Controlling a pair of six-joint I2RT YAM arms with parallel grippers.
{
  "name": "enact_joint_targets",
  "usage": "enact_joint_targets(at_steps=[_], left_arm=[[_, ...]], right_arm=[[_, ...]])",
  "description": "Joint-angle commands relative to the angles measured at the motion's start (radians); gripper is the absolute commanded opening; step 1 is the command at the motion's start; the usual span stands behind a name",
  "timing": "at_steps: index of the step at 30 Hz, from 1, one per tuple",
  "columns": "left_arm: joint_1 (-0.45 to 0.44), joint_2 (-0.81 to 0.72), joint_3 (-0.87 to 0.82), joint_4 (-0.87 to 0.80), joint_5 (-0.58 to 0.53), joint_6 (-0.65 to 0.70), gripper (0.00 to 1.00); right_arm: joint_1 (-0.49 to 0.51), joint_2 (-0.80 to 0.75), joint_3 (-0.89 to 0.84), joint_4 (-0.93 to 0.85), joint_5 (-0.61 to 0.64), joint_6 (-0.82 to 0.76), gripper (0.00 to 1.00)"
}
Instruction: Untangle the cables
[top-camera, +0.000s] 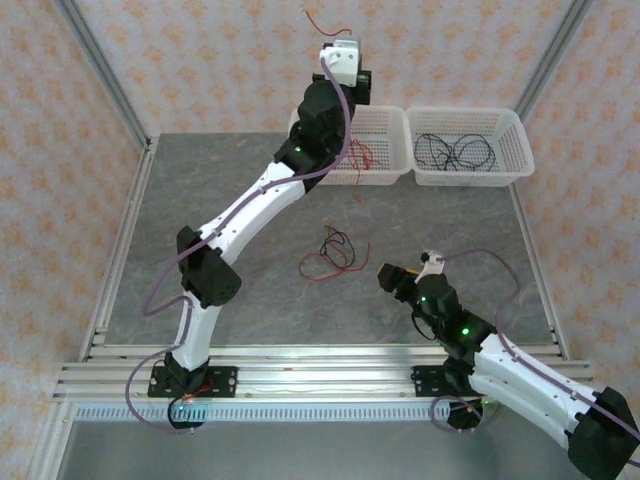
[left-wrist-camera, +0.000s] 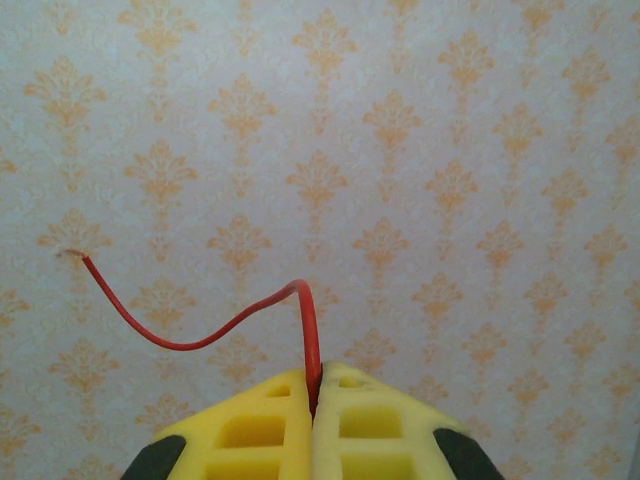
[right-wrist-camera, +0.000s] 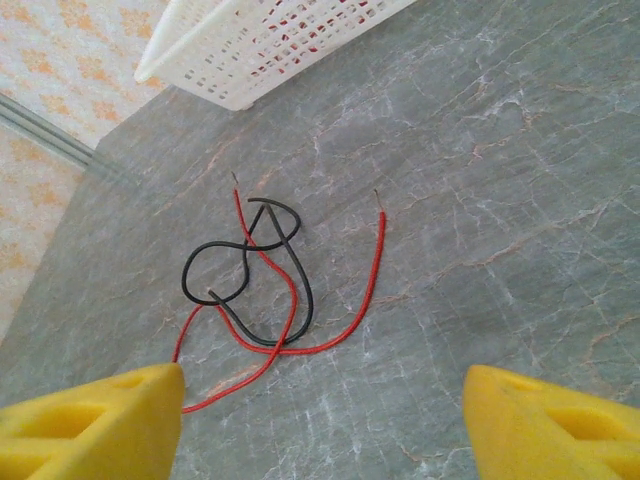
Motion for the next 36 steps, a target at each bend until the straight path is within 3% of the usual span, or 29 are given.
enact_joint_targets(at_steps=[1, 17, 23, 30, 36], left_arm=[[0.019, 0.048, 0.051, 0.086, 0.006, 0.042, 0.00], [0.081, 0.237, 0.149, 0.296, 0.123, 0.051, 0.00], [0.100, 0.259, -0.042, 0.475, 0.143, 0.032, 0.00], [0.104, 0.334, -0.100, 0.477, 0.114, -0.009, 0.00], [0.101, 0.298, -0.227, 0.405, 0.151, -0.121, 0.00]], right_arm=[[0.002, -0.025, -0.004, -0.042, 0.054, 0.002, 0.73], [-0.005, 0.021, -0.012, -0.012, 0.075, -0.018, 0.73], [-0.007, 0.086, -0.001, 0.020, 0.065, -0.027, 0.73], [-0.008, 0.076, -0.005, 0.017, 0.063, -0.029, 0.73], [-0.008, 0.072, -0.006, 0.017, 0.064, -0.028, 0.73]])
